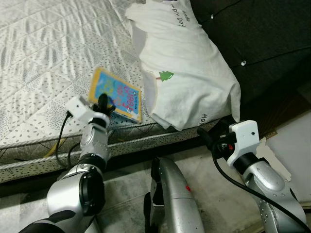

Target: Clean up the room

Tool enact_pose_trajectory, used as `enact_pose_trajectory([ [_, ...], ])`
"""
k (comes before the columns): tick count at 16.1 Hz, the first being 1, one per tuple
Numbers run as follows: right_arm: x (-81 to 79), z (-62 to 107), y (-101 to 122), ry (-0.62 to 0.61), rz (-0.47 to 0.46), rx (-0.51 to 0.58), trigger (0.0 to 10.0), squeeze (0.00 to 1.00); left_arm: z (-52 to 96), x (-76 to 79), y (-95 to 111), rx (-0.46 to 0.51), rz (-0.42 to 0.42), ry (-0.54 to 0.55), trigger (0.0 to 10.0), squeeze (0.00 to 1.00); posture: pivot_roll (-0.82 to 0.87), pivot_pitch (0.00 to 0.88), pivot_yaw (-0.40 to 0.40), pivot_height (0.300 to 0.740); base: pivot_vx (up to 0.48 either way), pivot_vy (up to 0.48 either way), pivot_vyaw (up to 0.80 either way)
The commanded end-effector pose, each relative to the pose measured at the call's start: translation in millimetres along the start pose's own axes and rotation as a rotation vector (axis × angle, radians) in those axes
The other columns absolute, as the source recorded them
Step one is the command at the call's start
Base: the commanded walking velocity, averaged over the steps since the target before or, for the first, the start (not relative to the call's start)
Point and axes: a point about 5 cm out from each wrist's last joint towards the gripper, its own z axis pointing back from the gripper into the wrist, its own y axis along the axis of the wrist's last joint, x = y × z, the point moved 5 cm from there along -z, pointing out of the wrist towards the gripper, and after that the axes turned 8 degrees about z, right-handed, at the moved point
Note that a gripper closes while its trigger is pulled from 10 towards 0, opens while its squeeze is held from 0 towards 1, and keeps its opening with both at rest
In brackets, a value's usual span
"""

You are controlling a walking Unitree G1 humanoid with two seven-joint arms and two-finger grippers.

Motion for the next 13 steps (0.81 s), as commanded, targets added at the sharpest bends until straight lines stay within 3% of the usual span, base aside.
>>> enact_pose_trajectory([
  [1, 2.4, -0.3, -2.1, -0.001, 0.008, -0.006, 10.0, 0.00, 2.4, -2.4, -8.8, -0.030, -0.023, 0.024, 10.0, 1.00, -0.23, 0.142, -0.211, 0.544, 0.000, 0.000, 0.00],
  [4, 0.3, -8.4, -2.4, 0.000, 0.004, 0.009, 10.0, 0.00, 4.4, -15.1, -6.3, -0.030, -0.093, 0.102, 10.0, 1.00, -0.20, 0.121, -0.191, 0.544, 0.000, 0.000, 0.00],
  [7, -3.0, -18.8, -1.5, 0.000, -0.006, 0.026, 10.0, 0.00, 7.6, -24.6, -7.4, -0.039, -0.102, 0.147, 10.0, 1.00, -0.17, 0.106, -0.173, 0.544, 0.000, 0.000, 0.00],
  [9, -6.7, -26.9, -0.4, 0.002, -0.014, 0.047, 10.0, 0.00, 11.0, -34.2, -13.4, -0.091, -0.184, 0.202, 10.0, 1.00, -0.14, 0.087, -0.149, 0.544, 0.000, 0.000, 0.00],
  [10, -7.9, -31.5, -0.8, 0.000, -0.017, 0.052, 10.0, 0.00, 10.5, -36.0, -12.5, -0.096, -0.176, 0.216, 10.0, 1.00, -0.13, 0.078, -0.136, 0.544, 0.000, 0.000, 0.00],
  [13, -8.2, -41.0, -0.8, -0.013, -0.026, 0.073, 10.0, 0.00, 7.8, -34.5, -18.4, -0.175, -0.265, 0.236, 10.0, 1.00, -0.11, 0.061, -0.106, 0.544, 0.000, 0.000, 0.00],
])
